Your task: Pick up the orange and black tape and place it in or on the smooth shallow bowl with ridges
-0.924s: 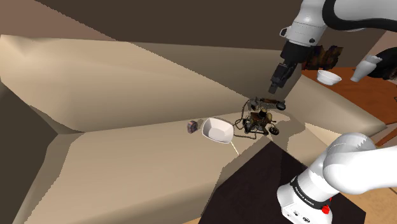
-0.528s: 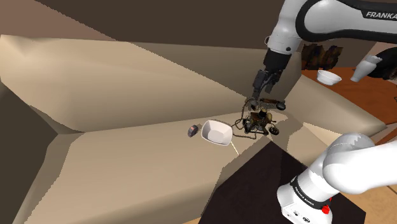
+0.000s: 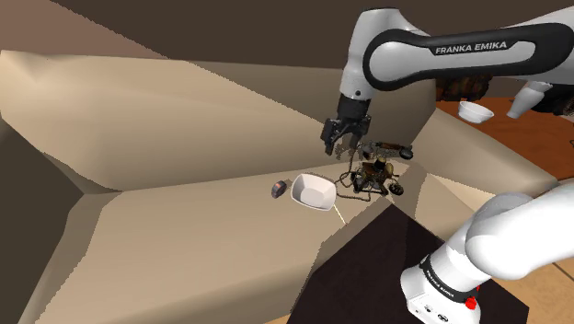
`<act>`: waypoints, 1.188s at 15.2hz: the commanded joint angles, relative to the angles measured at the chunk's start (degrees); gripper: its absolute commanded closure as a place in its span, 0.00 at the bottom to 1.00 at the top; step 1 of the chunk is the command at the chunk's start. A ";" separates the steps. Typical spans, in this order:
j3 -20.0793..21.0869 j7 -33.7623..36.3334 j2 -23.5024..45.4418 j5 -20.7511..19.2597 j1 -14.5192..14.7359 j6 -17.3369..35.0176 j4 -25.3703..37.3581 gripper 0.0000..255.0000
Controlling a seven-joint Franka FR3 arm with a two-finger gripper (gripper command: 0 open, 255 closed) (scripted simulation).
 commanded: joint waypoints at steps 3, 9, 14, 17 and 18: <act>2.29 7.54 9.03 -1.27 -1.08 4.52 3.23 0.00; 4.08 19.14 23.39 -4.80 -1.62 9.55 10.16 0.00; 3.40 27.98 35.42 -8.09 -0.88 11.76 17.79 0.00; 2.24 32.56 42.50 -9.59 -0.04 12.27 23.12 0.00; 1.80 33.96 44.85 -9.98 0.25 12.32 25.03 0.00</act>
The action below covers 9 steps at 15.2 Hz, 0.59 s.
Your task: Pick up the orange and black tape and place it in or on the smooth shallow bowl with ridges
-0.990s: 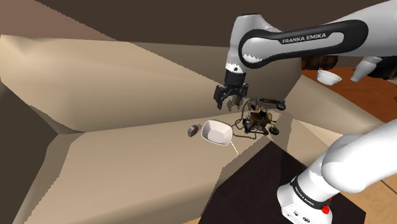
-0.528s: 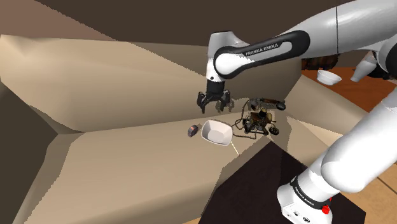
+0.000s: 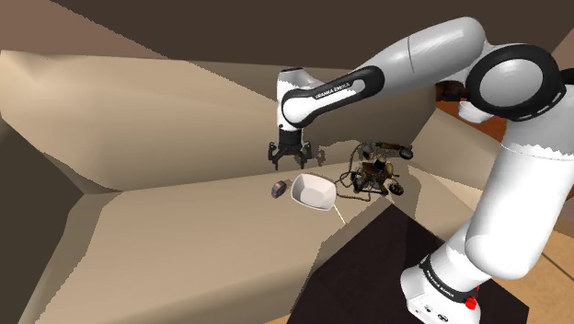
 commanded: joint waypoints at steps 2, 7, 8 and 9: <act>-1.44 4.09 6.99 -1.03 0.81 -0.08 5.89 0.00; -3.96 9.65 18.68 -1.56 2.04 -1.34 17.11 0.00; -4.46 10.63 21.05 -1.53 2.22 -1.78 19.60 0.00; -4.95 11.57 23.46 -1.45 2.39 -2.28 22.18 0.00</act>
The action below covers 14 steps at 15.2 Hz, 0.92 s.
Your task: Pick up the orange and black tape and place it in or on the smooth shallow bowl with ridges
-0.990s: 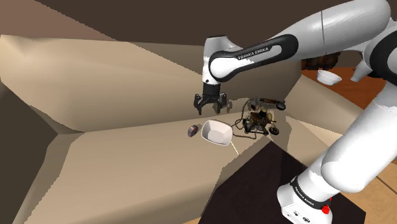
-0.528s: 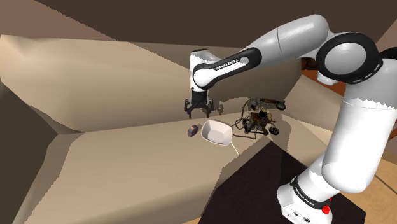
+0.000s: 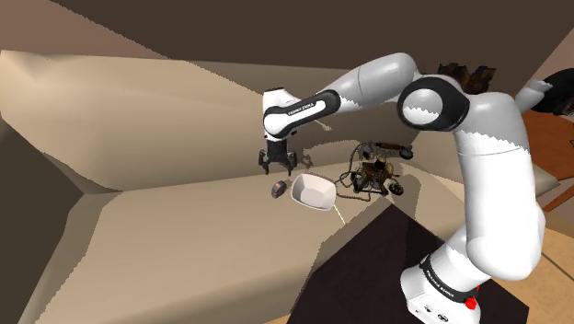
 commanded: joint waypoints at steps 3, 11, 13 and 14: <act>-1.90 3.80 10.03 0.46 0.58 -2.44 11.20 0.00; -3.56 7.04 21.44 1.22 0.66 -3.78 22.75 0.00; -3.59 7.07 21.96 1.18 0.67 -2.59 22.07 0.00; -3.61 7.08 22.26 1.16 0.68 -2.02 21.80 0.00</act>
